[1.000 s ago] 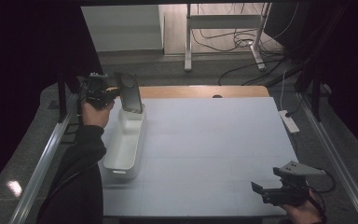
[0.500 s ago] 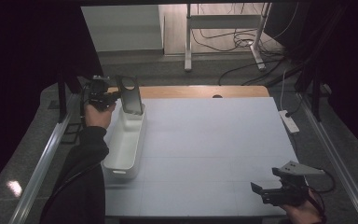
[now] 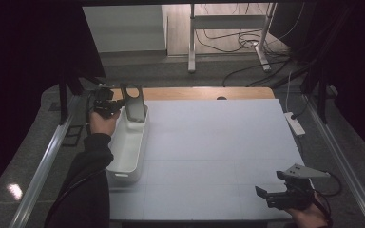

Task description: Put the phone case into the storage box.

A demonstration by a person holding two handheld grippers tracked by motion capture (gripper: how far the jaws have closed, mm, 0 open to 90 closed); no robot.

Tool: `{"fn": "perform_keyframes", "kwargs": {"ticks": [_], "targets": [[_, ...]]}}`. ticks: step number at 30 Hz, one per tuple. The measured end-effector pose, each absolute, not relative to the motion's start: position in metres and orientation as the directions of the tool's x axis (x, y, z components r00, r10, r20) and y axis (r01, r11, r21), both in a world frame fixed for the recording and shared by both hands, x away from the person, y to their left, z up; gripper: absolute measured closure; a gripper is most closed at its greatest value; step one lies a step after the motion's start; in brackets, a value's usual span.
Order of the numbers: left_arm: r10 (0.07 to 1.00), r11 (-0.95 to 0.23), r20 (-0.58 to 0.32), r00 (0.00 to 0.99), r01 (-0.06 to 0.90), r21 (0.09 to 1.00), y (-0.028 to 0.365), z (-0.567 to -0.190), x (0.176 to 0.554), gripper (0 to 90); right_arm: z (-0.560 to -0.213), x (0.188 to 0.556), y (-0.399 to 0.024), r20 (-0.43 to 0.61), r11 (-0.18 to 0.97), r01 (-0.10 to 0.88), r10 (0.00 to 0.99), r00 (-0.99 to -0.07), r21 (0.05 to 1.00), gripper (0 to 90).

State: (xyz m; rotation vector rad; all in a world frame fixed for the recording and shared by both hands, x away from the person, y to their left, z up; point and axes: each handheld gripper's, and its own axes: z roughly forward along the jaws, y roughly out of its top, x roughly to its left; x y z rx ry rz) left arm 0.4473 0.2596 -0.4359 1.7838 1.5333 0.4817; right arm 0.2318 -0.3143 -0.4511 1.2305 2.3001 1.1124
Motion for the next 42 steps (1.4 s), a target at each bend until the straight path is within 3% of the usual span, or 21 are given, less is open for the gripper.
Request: {"fn": "perform_keyframes", "kwargs": {"ticks": [22, 26, 36, 42], "targets": [[0.962, -0.063, -0.152, 0.227, 0.726, 0.684, 0.257, -0.455, 0.446, 87.8, -0.451, 0.233, -0.314, 0.092, 0.334, 0.578, 0.806, -0.584, 0.745, 2.4], [0.960, -0.062, -0.154, 0.232, 0.719, 0.692, 0.256, -0.455, 0.446, 82.3, -0.452, 0.233, -0.314, 0.092, 0.335, 0.578, 0.806, -0.585, 0.744, 2.4], [0.960, -0.076, -0.140, 0.241, 0.710, 0.700, 0.258, -0.452, 0.445, 81.1, -0.451, 0.233, -0.314, 0.092, 0.337, 0.580, 0.806, -0.585, 0.742, 2.4], [0.956, -0.087, -0.138, 0.257, 0.704, 0.705, 0.256, -0.450, 0.445, 74.6, -0.451, 0.233, -0.314, 0.092, 0.336, 0.581, 0.806, -0.585, 0.742, 2.3]]}}
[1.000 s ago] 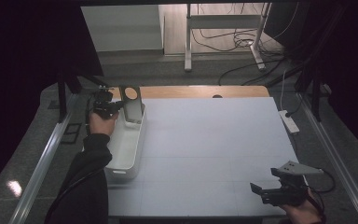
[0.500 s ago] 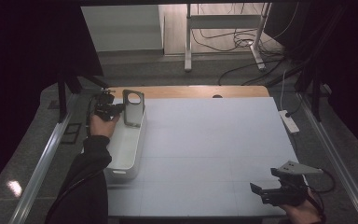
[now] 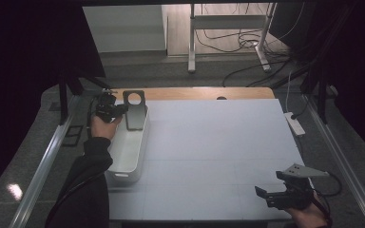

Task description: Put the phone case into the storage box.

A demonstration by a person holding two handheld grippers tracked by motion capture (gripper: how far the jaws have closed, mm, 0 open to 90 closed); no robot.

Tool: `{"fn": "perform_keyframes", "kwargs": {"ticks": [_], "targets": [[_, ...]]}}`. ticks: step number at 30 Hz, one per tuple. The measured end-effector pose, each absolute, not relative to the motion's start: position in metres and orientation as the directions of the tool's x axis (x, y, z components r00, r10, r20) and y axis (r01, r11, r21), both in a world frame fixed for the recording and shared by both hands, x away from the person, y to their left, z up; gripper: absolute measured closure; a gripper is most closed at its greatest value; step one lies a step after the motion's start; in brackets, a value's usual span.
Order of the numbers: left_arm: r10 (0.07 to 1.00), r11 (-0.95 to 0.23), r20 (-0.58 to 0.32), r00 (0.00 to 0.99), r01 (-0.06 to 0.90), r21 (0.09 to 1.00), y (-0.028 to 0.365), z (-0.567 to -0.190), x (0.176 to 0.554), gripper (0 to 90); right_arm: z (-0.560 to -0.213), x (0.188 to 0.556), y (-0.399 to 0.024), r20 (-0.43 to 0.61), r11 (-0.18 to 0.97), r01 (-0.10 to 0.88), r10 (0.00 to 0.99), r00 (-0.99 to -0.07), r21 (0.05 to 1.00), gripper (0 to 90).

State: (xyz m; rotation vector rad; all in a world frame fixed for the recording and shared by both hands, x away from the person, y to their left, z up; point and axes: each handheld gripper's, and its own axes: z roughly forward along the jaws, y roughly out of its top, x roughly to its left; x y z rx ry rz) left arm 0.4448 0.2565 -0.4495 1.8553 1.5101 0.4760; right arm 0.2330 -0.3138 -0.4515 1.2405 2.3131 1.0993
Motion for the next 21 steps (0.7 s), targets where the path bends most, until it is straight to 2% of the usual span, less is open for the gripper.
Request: {"fn": "perform_keyframes", "kwargs": {"ticks": [21], "targets": [[0.947, -0.127, -0.124, 0.297, 0.699, 0.704, 0.2565, -0.4432, 0.4410, 57.1, -0.4515, 0.2333, -0.3144, 0.097, 0.329, 0.587, 0.811, -0.577, 0.740, 1.0]]}}
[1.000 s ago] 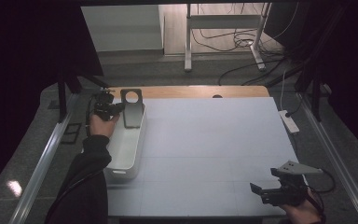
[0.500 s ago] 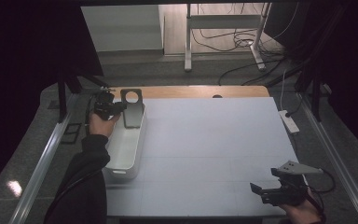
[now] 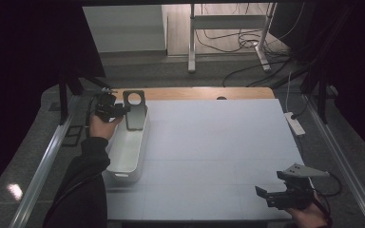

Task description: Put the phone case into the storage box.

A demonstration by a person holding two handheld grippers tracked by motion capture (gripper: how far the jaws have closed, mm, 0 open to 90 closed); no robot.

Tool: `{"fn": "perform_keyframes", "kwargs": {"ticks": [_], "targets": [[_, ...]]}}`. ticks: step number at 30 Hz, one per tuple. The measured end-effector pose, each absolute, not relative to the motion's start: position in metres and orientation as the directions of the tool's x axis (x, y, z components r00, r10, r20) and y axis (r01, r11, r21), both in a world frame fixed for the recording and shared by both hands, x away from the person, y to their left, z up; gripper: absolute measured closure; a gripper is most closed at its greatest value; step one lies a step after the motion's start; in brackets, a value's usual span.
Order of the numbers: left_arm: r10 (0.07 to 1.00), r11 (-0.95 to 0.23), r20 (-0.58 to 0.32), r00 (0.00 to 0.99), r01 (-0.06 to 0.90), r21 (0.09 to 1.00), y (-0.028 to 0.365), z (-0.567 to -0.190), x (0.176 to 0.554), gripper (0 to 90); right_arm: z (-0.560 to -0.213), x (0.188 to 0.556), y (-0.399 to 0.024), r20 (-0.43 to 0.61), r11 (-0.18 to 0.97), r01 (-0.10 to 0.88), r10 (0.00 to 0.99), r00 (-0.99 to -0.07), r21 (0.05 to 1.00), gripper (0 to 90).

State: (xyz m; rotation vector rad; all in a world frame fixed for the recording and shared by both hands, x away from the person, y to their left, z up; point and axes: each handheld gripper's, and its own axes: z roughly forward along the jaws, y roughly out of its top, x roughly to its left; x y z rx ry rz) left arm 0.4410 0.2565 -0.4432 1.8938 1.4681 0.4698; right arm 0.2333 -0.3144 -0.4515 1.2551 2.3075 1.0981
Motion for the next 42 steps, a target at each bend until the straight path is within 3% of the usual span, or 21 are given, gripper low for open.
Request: {"fn": "perform_keyframes", "kwargs": {"ticks": [24, 42], "targets": [[0.931, -0.146, -0.130, 0.341, 0.675, 0.723, 0.258, -0.435, 0.432, 36.9, -0.452, 0.233, -0.314, 0.098, 0.329, 0.586, 0.810, -0.578, 0.740, 0.9], [0.918, -0.152, -0.144, 0.370, 0.662, 0.734, 0.259, -0.437, 0.424, 8.0, -0.452, 0.234, -0.314, 0.100, 0.330, 0.587, 0.809, -0.580, 0.739, 0.7]]}}
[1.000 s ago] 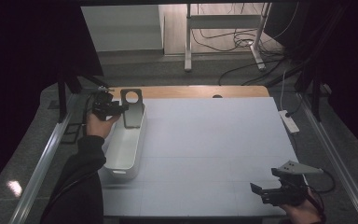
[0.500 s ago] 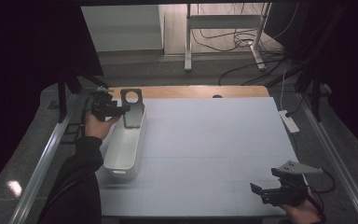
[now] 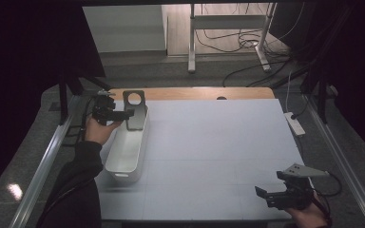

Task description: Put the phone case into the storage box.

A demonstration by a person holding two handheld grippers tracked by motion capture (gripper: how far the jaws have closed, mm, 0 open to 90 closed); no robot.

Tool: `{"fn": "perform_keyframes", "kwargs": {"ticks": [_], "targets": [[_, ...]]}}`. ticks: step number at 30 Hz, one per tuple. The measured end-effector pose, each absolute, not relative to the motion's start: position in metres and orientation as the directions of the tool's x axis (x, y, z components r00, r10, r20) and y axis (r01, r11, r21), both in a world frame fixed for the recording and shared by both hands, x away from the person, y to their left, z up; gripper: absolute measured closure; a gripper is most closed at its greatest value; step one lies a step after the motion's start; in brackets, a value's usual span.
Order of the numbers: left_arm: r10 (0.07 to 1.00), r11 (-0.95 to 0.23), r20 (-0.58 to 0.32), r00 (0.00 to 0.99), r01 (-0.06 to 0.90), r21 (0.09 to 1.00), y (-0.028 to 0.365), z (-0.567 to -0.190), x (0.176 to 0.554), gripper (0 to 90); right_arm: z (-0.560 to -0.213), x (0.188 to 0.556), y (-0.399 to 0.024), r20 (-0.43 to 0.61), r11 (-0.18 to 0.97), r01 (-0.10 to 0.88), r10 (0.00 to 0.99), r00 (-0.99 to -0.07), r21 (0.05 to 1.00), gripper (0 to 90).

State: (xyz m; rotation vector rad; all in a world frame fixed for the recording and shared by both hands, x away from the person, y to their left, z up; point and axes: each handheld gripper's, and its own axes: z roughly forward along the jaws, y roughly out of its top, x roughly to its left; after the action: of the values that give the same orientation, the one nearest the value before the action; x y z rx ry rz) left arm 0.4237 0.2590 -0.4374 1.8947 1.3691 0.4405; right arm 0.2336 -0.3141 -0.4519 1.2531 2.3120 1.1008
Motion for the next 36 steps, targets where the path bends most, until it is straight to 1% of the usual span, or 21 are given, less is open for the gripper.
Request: {"fn": "perform_keyframes", "kwargs": {"ticks": [3, 5, 14, 26, 30, 36], "targets": [[0.909, -0.157, -0.155, 0.388, 0.661, 0.734, 0.259, -0.437, 0.423, 5.2, -0.452, 0.234, -0.314, 0.100, 0.330, 0.587, 0.809, -0.580, 0.739, 0.6], [0.908, -0.170, -0.145, 0.394, 0.661, 0.731, 0.258, -0.437, 0.421, 3.5, -0.452, 0.234, -0.314, 0.099, 0.330, 0.587, 0.809, -0.580, 0.739, 0.6], [0.895, -0.204, -0.128, 0.428, 0.647, 0.734, 0.255, -0.435, 0.416, 0.3, -0.452, 0.234, -0.314, 0.100, 0.332, 0.588, 0.808, -0.581, 0.737, 0.6], [0.884, -0.205, -0.132, 0.448, 0.627, 0.751, 0.252, -0.435, 0.407, 0.0, -0.452, 0.233, -0.314, 0.099, 0.331, 0.588, 0.808, -0.580, 0.738, 0.6], [0.876, -0.186, -0.154, 0.458, 0.613, 0.768, 0.253, -0.436, 0.404, 0.0, -0.452, 0.233, -0.314, 0.100, 0.330, 0.589, 0.809, -0.579, 0.738, 0.1], [0.861, -0.213, -0.141, 0.489, 0.599, 0.772, 0.253, -0.436, 0.402, 0.9, -0.452, 0.233, -0.314, 0.100, 0.330, 0.589, 0.810, -0.578, 0.737, 0.0]]}}
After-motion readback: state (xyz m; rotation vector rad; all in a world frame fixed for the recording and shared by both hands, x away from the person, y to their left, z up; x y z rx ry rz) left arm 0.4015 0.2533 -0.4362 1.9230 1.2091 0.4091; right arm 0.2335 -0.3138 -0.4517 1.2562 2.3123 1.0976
